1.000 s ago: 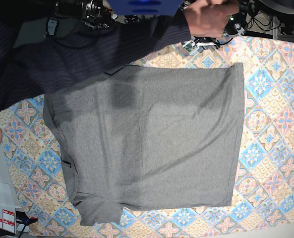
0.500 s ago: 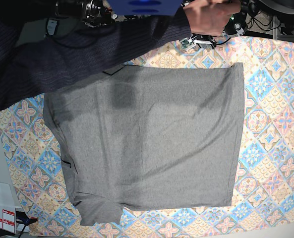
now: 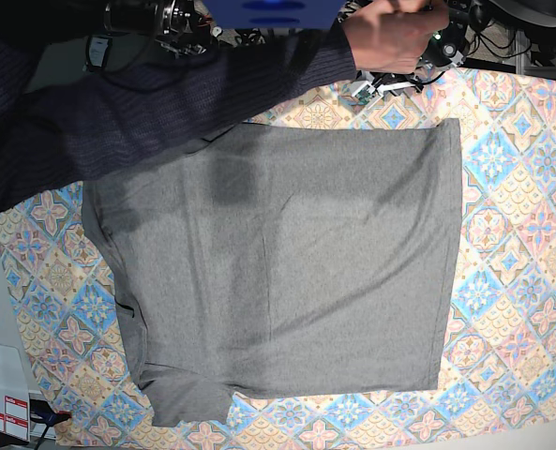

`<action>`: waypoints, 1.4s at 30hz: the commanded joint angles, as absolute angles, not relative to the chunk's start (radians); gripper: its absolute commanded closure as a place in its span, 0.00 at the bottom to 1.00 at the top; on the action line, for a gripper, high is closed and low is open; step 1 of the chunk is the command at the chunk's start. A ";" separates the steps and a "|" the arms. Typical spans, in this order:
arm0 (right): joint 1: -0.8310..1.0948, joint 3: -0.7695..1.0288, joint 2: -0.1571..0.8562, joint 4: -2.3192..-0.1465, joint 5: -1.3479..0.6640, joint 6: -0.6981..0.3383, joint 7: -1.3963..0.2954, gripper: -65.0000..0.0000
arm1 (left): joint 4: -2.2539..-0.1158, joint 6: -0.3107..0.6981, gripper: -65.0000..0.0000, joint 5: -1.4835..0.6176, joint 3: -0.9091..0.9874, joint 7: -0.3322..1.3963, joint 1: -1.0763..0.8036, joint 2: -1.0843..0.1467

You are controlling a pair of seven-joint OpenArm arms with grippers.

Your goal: Fold the T-shirt properly

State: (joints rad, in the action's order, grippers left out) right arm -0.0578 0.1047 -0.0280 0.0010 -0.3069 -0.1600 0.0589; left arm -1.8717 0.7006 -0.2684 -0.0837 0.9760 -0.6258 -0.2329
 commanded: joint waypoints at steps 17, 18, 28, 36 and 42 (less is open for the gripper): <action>-0.061 0.107 -0.028 0.000 -0.309 -0.168 0.067 0.86 | -1.890 0.698 0.78 -0.280 -0.082 0.963 -0.624 -0.209; -0.061 0.107 -0.028 0.000 -0.309 -0.168 0.067 0.86 | -1.890 0.698 0.77 -0.280 -0.082 0.963 -0.624 -0.209; -0.061 0.107 -0.028 0.000 -0.309 -0.168 0.067 0.86 | -1.917 0.698 0.78 -0.280 -0.087 0.963 -0.631 -0.209; -0.061 0.107 -0.028 0.000 -0.309 -0.168 0.067 0.86 | -2.006 0.698 0.78 -0.278 -0.125 0.963 -0.677 -0.209; -0.061 0.107 -0.028 0.000 -0.309 -0.168 0.067 0.86 | -2.008 0.698 0.78 -0.277 -0.142 0.894 -0.719 -0.211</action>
State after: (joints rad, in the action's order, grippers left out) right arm -0.0574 0.1047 -0.0280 0.0010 -0.3069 -0.1600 0.0589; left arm -1.9915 0.7002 -0.2848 -0.1413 0.9150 -0.7136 -0.2081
